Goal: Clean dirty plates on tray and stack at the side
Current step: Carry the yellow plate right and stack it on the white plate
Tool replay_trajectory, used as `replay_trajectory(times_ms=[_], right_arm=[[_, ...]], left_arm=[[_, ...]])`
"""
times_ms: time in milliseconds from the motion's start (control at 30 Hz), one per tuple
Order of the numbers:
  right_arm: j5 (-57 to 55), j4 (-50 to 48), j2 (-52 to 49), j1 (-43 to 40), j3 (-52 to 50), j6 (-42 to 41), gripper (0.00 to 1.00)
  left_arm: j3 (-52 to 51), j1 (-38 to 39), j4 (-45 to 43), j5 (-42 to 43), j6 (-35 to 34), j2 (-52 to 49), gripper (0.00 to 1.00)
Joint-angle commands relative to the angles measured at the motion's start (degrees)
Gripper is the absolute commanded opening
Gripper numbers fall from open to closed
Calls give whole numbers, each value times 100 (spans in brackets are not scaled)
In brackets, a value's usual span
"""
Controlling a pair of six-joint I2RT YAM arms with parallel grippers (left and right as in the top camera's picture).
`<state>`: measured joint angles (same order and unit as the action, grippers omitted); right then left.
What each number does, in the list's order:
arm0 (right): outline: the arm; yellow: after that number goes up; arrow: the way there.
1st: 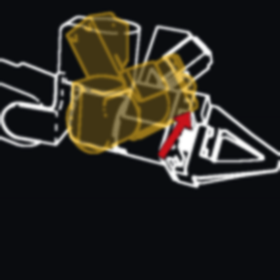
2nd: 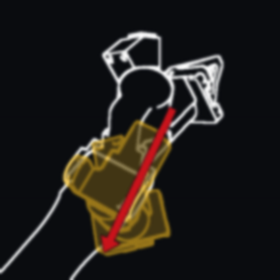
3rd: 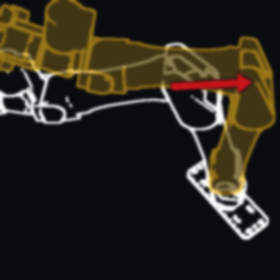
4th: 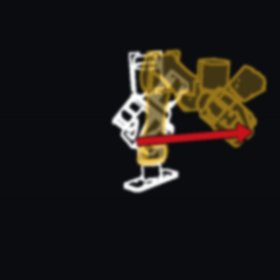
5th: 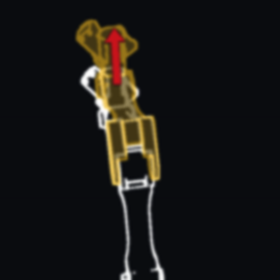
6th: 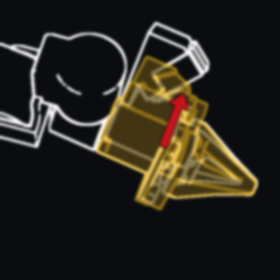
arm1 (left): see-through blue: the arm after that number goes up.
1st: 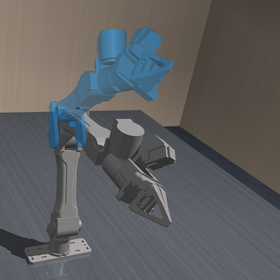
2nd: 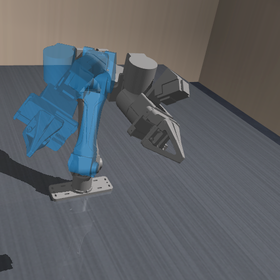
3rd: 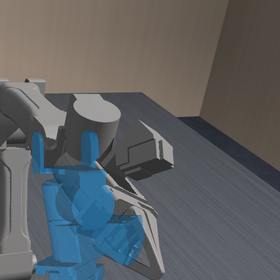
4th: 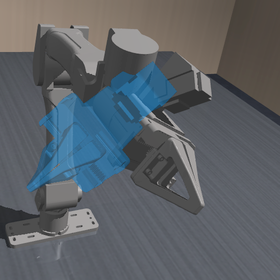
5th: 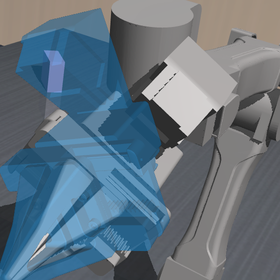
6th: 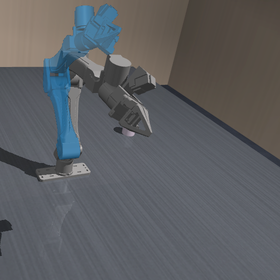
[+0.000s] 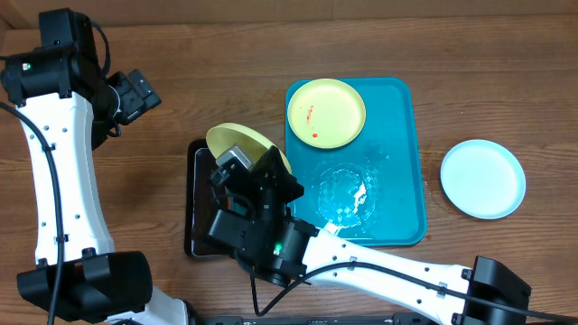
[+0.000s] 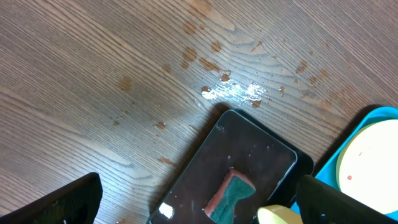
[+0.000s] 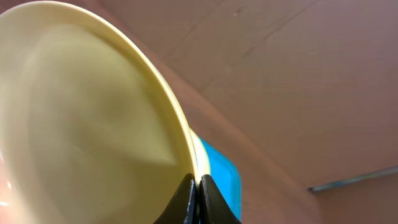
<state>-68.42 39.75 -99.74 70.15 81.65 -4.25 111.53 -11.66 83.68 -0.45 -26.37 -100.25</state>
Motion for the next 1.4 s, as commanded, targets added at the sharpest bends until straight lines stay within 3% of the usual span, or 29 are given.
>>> replay_trajectory(times_ms=[0,100,267,367,500,733,900,1200,1367], right_arm=[[1134,61,105,-369,129,-866,4],[2859,157,105,-984,142,-1008,4],[4996,1150,232,-2459,820,-1679,4],[7071,1604,374,-3668,1329,-1676,4],[8345,1908,468,-5219,1508,-1764,4],[8126,3016,251,-7860,1486,-2129,4],[7941,3388,144,-9252,896,-2100,4],[7632,2317,144,-10585,-1467,-2090,4],[7593,2035,146,-10762,-1705,-2090,4]], left_arm=[[76,7,9,-11,111,59,100],[76,9,11,-11,111,59,100],[76,7,11,-11,111,59,100],[76,7,11,-11,111,59,100],[76,7,9,-13,111,59,100],[76,7,11,-11,111,59,100],[76,7,11,-11,111,59,100],[76,7,11,-11,111,59,100],[76,7,11,-11,111,59,100]])
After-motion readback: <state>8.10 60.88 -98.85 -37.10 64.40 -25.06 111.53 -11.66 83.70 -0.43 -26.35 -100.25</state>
